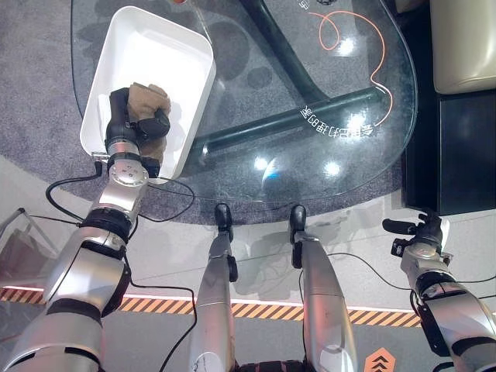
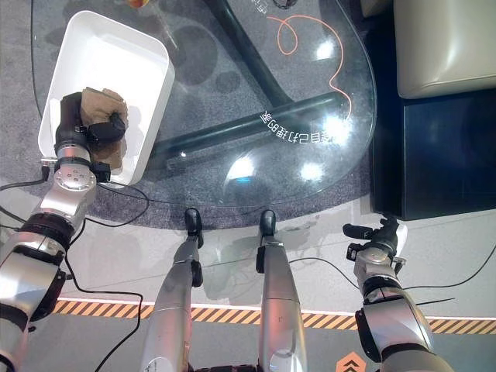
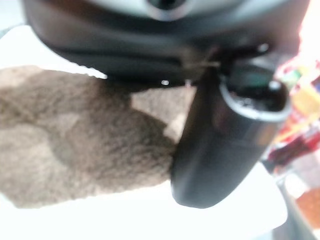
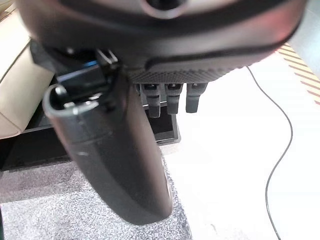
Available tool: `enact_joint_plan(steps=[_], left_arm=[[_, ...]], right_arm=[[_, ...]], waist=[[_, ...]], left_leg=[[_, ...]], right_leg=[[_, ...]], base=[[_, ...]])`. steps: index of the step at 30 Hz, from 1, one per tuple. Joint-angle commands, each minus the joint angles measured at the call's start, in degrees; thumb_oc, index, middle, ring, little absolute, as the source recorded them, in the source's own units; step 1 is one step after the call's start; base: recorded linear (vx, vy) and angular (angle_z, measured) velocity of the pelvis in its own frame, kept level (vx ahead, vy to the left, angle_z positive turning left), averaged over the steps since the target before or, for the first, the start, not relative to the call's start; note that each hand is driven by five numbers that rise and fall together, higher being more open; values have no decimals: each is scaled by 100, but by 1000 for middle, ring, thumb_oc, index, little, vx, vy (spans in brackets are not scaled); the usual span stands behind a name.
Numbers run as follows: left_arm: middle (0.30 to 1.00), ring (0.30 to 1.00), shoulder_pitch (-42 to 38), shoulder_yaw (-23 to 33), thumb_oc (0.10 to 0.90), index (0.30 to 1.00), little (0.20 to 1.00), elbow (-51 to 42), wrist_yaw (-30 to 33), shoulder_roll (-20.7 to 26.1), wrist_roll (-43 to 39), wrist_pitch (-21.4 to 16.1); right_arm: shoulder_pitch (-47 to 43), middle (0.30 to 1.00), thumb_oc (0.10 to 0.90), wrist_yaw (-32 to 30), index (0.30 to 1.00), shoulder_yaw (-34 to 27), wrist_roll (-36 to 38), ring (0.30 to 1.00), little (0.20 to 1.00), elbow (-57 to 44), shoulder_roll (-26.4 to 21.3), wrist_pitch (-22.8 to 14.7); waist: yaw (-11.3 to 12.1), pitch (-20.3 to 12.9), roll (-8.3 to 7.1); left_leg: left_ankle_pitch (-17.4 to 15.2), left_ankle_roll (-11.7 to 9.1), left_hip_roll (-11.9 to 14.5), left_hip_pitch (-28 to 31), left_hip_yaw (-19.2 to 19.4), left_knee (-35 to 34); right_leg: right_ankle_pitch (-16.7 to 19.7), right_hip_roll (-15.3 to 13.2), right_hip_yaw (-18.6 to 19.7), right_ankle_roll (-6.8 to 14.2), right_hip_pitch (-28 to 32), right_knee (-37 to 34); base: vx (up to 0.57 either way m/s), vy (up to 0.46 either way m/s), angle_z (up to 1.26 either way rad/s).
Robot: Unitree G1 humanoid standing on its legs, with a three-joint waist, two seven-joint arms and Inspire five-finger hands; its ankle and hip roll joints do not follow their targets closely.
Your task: Wipe the table with a cloth and put it in the basket.
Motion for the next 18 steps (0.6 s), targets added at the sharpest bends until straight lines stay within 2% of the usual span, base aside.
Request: enact_joint_plan(steps=[1,7,8,9,10,11,18], left_arm=[[300,300,-867,321,100,300,200,80,-30,478,50,-279],[300,300,-914,265,100,300,200,158,-177,452,1,-284],[387,387,-919,263,202,387,302,170,-170,444,16,-278],[608,608,-933,261,460,608,560,190,-154,441,27,-275],[867,867,-953,255,762,867,862,202,-154,445,19,-281],[900,900,-968,255,800,900,900,218,-122,430,41,-282],[900,900,-1082,221,800,900,900,267,18,405,116,-337]], right_arm=[[179,900,800,-111,900,157,-77,900,900,101,-228,-18],[135,900,800,-100,900,162,-125,900,900,113,-236,-37],[144,900,800,-117,900,164,-135,900,900,94,-221,-35],[142,900,800,-110,900,166,-137,900,900,90,-217,-38],[141,900,800,-109,900,163,-143,900,900,88,-217,-37],[137,900,800,-102,900,151,-160,900,900,92,-214,-37],[142,900,800,-108,900,180,-139,900,900,60,-181,-56]], waist=[[68,-162,-100],[42,-162,-102],[37,-162,-105],[30,-162,-107],[27,-162,-109],[22,-162,-114],[4,-162,-139]], left_leg=[[-571,247,-263,70,309,714],[-563,232,-250,31,331,733],[-564,234,-250,29,332,735],[-565,235,-250,24,331,734],[-565,237,-250,23,330,729],[-567,240,-252,17,328,731],[-553,232,-243,-9,325,730]], right_leg=[[554,405,-17,125,266,-715],[586,394,-11,132,227,-734],[590,397,-7,130,224,-739],[592,403,1,129,214,-739],[594,406,4,128,211,-742],[596,409,8,128,204,-745],[611,421,21,126,178,-753]], base=[[0,0,0],[0,0,0],[0,0,0],[0,0,0],[0,0,0],[0,0,0],[0,0,0]])
